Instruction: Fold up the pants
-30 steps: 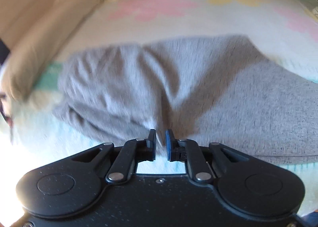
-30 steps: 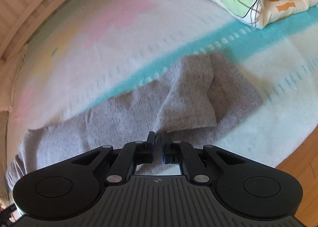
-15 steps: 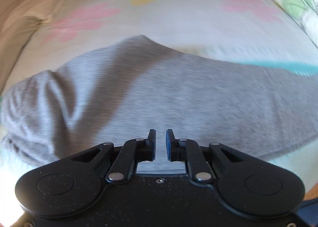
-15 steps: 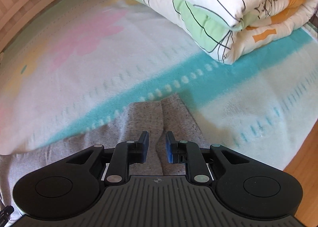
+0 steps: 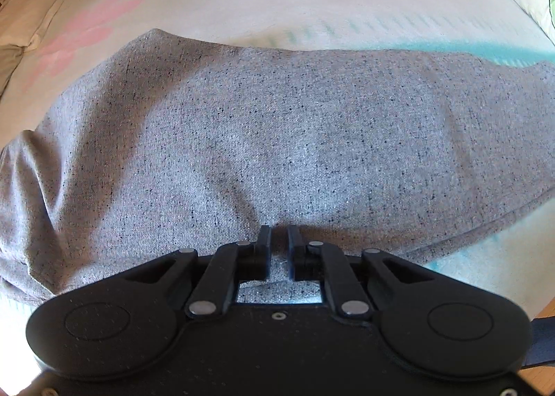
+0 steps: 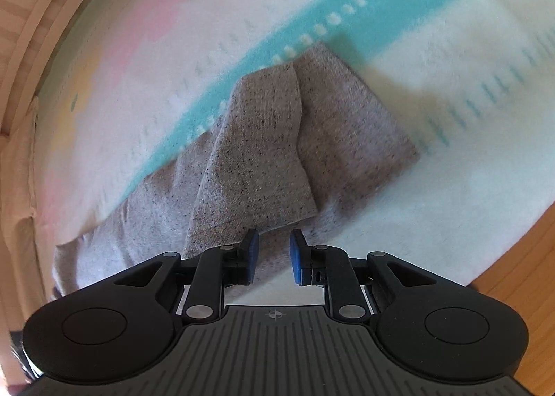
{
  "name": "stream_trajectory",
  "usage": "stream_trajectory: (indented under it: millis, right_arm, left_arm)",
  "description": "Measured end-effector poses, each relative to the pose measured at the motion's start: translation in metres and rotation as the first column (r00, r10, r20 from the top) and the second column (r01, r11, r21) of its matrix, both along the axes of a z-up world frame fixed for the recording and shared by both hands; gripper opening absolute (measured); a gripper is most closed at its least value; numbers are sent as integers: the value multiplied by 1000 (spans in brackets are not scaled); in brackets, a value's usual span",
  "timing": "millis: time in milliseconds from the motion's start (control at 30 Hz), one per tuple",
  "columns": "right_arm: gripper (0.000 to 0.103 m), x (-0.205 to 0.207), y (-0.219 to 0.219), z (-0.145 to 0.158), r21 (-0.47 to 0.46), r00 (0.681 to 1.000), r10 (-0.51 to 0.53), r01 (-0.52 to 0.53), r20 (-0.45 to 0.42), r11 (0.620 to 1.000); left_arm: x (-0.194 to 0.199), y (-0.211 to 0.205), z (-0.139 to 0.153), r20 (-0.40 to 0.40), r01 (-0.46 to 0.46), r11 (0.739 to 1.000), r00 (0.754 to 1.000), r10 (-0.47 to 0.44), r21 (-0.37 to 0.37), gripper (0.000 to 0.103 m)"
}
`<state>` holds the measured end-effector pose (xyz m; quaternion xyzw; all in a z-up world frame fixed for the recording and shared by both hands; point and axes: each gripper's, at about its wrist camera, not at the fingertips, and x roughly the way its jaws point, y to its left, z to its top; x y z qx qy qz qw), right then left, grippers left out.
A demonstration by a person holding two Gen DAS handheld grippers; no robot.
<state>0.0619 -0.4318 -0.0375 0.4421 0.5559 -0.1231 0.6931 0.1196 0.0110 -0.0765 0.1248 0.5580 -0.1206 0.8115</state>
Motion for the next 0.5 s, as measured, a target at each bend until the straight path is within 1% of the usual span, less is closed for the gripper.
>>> stream_trajectory:
  millis: [67,133,233,333,400,433,467,500]
  right_arm:
    - [19,-3,-4,-6,41,996,-88,87,12,995]
    - [19,-5,-8,-8,45,987,-159,158,26,986]
    - [20,-6,-10,-6,23,979,-201,200,40,979]
    - [20,-9,-8,-1,-60,983,-180,181,18,982]
    - [20,-7,-5,4,-162,992,-124,125,20,979]
    - [20,-3,-4,5,-199,995,-96,99,23,975]
    - [20,0,-3,2,-220,997,-71,74,22,973]
    - [20,3,-4,0,-220,999,-46,48,14,974]
  left_arm:
    - [1,-1,1,-2,-1,1000,1000,1,-6,15]
    - [0,-2,3,-1,1,1000,1000,-1,-7,15]
    - [-3,-2,5,0,2,1000,1000,-2,-6,15]
    - [1,0,1,0,5,1000,1000,-5,-8,16]
    - [1,2,0,-2,3,1000,1000,-3,-13,16]
    - [2,2,0,-3,3,1000,1000,-3,-13,16]
    - [2,2,0,-3,4,1000,1000,-4,-12,16]
    - [1,1,0,-2,5,1000,1000,-5,-9,16]
